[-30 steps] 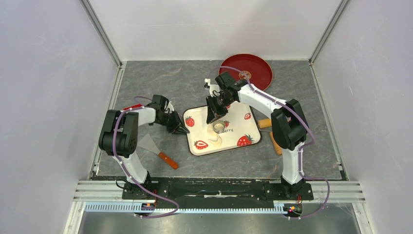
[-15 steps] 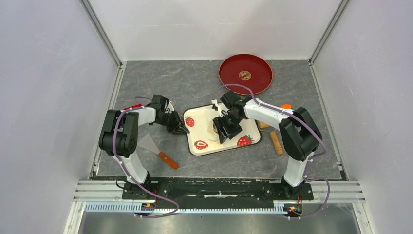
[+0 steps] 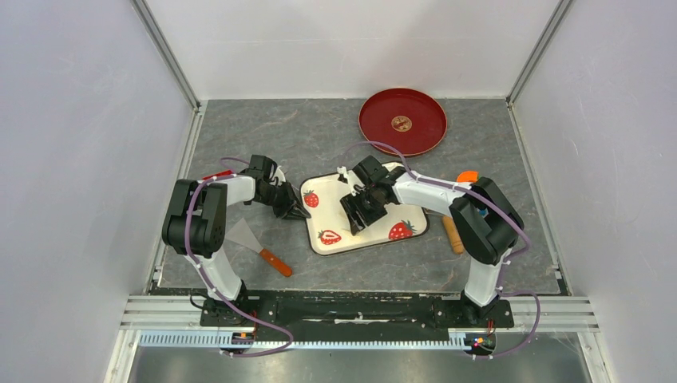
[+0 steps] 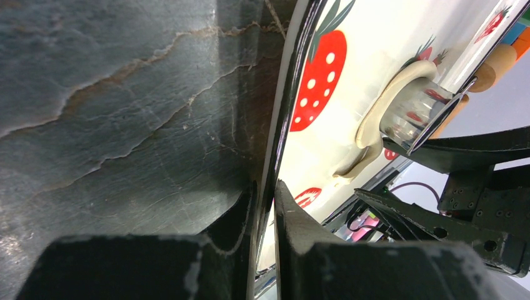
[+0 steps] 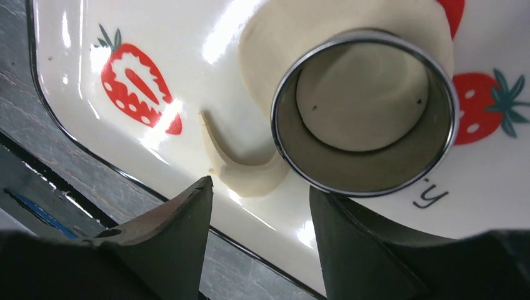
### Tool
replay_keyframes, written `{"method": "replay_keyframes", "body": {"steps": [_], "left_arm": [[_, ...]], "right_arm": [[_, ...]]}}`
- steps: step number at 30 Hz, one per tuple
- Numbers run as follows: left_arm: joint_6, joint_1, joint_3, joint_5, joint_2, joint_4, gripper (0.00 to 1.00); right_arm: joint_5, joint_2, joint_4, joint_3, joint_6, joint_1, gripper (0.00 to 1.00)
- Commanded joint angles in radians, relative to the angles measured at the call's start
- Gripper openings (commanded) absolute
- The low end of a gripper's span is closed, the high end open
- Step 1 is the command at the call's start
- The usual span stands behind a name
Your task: Roll out the dumpling wrappers from the dough
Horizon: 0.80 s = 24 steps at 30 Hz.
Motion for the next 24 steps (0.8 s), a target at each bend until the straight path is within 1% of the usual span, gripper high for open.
{"method": "replay_keyframes", "body": {"steps": [1,4,8,10,17,19,21,24], "left_arm": [[0.025,-0.023,-0.021,-0.132,0.049,-0.009,0.02],[0.024,-0.023,-0.019,-0.131,0.052,-0.010,0.02],[0.025,-0.023,-0.016,-0.129,0.052,-0.009,0.02],[0.026,-0.023,-0.014,-0.129,0.050,-0.009,0.02],[0.026,-0.025,-0.009,-0.127,0.054,-0.009,0.02],[0.027,-0.025,-0.010,-0.127,0.053,-0.008,0.02],[0.027,-0.025,-0.012,-0.127,0.051,-0.009,0.02],[0.029,-0.025,-0.014,-0.127,0.050,-0.009,0.02]], "right_arm": [[0.024,0.049,0.048,0.032,-0.033,0.020,0.60],[0.040,0.074,0.043,0.045,-0.039,0.031,0.59],[0.067,0.101,0.027,0.053,-0.050,0.054,0.54],[0.080,0.108,0.020,0.055,-0.063,0.071,0.53],[0.096,0.131,0.007,0.063,-0.082,0.109,0.36],[0.097,0.145,0.000,0.077,-0.086,0.115,0.26],[0.101,0.157,-0.010,0.101,-0.091,0.121,0.18],[0.108,0.177,-0.037,0.156,-0.102,0.126,0.11]]}}
